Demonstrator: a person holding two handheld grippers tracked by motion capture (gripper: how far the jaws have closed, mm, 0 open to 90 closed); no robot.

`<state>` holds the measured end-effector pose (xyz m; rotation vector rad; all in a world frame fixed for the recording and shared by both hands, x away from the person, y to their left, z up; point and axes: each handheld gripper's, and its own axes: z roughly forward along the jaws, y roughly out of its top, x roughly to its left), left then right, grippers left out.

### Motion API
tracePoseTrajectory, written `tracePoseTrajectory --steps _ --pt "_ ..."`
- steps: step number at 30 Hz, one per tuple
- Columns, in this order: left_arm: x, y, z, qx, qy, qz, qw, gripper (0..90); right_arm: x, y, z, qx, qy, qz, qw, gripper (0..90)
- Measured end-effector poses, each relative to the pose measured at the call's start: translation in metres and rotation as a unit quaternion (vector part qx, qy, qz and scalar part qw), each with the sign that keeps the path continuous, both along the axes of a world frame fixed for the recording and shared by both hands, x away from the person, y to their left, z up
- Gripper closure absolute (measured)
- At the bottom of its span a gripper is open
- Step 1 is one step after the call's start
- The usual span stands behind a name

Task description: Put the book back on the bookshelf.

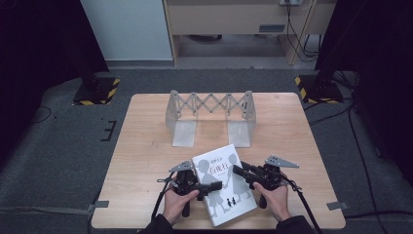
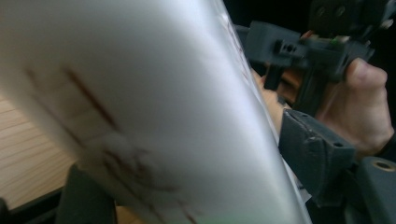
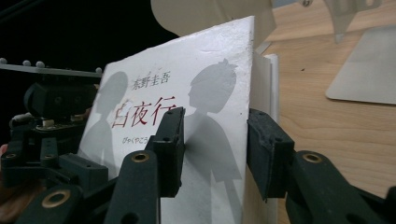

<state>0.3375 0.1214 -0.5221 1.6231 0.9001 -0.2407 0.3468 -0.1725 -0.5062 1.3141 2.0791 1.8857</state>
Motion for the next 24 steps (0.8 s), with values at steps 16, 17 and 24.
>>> tracePoseTrajectory --steps 16,17,24 --pt "0.000 0.003 0.015 -0.028 0.013 -0.003 0.9995 46.6 0.004 -0.013 0.006 0.016 -0.015 -0.001 0.9998 43.0" --pt "0.001 0.004 0.017 -0.029 0.014 -0.002 0.9995 47.3 0.004 -0.016 0.007 0.018 -0.014 -0.005 0.9997 41.9" --pt "0.002 0.017 0.030 -0.034 0.004 0.024 0.9991 51.0 0.009 -0.044 0.005 -0.007 -0.017 -0.068 0.9975 36.8"
